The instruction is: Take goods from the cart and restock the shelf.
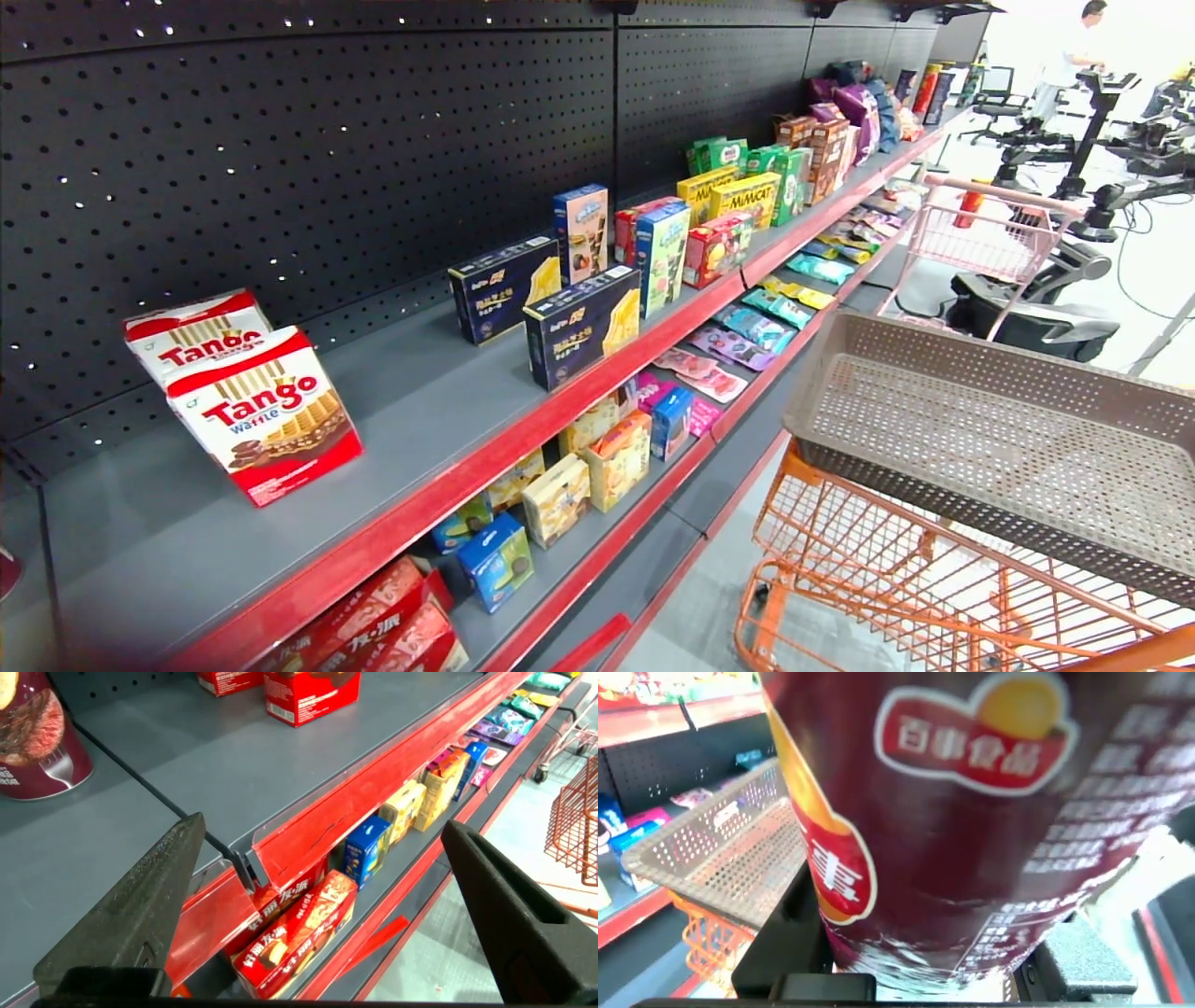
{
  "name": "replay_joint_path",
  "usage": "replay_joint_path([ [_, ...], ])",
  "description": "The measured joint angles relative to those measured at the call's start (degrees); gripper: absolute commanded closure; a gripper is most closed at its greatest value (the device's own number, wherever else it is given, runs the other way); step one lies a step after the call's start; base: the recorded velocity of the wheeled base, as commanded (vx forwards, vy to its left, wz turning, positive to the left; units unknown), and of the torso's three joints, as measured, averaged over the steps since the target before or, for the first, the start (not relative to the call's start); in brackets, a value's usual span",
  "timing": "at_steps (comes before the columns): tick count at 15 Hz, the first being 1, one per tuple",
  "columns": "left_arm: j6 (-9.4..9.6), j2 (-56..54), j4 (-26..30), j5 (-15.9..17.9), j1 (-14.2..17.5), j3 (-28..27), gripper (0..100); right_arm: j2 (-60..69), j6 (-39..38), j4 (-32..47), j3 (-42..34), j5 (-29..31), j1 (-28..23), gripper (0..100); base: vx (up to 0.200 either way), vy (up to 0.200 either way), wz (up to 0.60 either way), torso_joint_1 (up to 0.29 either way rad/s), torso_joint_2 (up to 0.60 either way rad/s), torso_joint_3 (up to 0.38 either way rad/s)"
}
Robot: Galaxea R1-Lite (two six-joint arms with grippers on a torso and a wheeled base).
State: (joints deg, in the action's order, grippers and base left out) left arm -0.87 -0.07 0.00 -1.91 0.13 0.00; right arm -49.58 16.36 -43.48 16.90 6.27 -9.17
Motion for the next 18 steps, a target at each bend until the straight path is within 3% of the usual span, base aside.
replay_joint_path([
  [6, 0.00, 0.0, 0.0, 0.0, 0.0, 0.0, 0, 6.0, 4.7, 1.7, -3.1, -0.2, 0.1, 100, 0.000, 0.000, 0.00, 0.000, 0.00, 0.000],
  [15, 0.49, 0.0, 0.0, 0.2, 0.0, 0.0, 0, 12.2, 5.9, 4.0, -3.8, -0.2, 0.2, 100, 0.000, 0.000, 0.60, 0.000, 0.00, 0.003],
  [18, 0.38, 0.0, 0.0, 0.1, 0.0, 0.0, 0, 12.9, 6.0, 4.1, -3.8, -1.1, 0.2, 100, 0.000, 0.000, 0.00, 0.000, 0.00, 0.000],
])
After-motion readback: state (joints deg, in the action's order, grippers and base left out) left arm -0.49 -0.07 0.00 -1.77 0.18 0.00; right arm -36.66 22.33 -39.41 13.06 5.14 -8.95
